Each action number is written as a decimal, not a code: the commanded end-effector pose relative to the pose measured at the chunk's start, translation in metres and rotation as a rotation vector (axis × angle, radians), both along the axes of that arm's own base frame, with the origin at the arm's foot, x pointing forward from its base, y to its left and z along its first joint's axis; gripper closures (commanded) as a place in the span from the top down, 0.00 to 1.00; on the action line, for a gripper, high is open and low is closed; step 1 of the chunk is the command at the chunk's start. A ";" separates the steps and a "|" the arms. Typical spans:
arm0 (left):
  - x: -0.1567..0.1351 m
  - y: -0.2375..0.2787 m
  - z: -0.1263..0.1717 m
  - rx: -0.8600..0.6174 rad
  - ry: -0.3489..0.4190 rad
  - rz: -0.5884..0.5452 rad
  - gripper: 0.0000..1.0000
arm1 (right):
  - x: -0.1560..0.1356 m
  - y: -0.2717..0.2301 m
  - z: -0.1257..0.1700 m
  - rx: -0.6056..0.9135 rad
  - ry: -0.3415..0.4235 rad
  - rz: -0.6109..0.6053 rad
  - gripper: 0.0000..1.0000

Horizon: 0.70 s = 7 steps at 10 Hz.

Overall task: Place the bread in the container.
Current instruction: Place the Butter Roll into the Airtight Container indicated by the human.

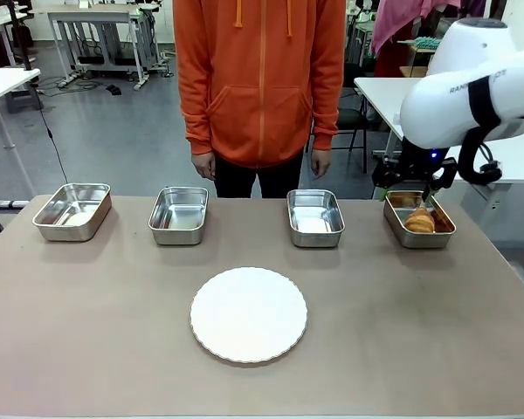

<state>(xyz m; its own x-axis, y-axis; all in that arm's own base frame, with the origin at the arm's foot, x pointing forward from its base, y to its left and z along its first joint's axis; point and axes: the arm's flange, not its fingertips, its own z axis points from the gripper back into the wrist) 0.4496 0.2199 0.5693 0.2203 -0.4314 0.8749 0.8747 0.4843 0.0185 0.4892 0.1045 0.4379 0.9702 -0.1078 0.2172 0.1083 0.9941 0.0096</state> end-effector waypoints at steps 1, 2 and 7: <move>-0.002 -0.001 0.001 -0.004 -0.010 -0.011 1.00 | -0.054 0.012 -0.006 -0.019 -0.054 0.021 1.00; -0.002 -0.001 0.001 -0.004 -0.010 -0.011 1.00 | -0.077 0.018 -0.012 -0.019 -0.054 0.074 1.00; -0.002 -0.001 0.001 -0.004 -0.010 -0.011 1.00 | -0.128 0.010 -0.023 0.058 -0.099 0.234 1.00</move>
<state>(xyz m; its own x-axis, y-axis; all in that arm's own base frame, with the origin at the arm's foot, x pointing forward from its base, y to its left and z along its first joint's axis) 0.4496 0.2198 0.5695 0.2198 -0.4316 0.8749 0.8748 0.4840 0.0190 0.3688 0.1303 0.4272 0.9493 0.0801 0.3039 -0.0873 0.9961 0.0102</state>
